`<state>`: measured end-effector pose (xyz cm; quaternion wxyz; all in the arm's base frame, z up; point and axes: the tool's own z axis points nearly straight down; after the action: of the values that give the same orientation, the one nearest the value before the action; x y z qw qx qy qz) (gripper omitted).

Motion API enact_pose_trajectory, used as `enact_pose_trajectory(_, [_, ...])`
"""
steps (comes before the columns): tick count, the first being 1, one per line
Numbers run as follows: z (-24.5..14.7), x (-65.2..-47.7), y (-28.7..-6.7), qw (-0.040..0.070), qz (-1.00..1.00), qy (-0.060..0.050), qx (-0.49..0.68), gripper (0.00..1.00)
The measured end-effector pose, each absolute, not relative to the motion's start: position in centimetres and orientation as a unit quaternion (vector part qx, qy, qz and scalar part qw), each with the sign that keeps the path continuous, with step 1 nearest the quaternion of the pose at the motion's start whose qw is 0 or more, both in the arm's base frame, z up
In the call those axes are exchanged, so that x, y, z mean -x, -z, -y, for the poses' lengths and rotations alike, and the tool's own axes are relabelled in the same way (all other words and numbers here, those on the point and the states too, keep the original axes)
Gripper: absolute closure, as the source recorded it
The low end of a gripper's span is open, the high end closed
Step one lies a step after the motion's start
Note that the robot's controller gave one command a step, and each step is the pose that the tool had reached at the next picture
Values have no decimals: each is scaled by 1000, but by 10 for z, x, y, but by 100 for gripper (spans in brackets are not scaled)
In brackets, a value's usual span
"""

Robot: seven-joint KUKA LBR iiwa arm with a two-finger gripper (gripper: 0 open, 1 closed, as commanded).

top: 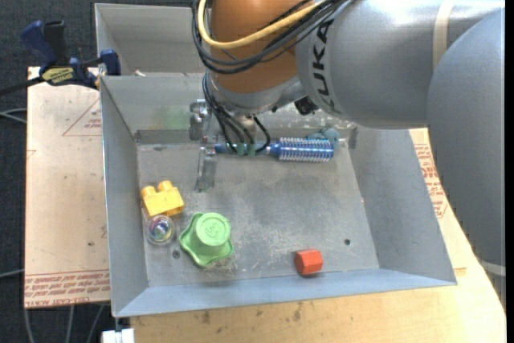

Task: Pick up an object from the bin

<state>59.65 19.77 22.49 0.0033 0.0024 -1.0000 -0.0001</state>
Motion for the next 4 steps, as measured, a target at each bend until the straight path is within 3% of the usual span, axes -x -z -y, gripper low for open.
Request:
enact_pose_trajectory(1, [-223,-551,-140,3,977,1,-215,0])
enact_pose_trajectory(2, [-182,-524,-84,2,941,0,-340,0])
enact_pose_trajectory(3, [-184,-549,-73,-1,828,1,-561,0])
enact_pose_trajectory(4, [-183,-549,-74,-1,828,0,-560,100])
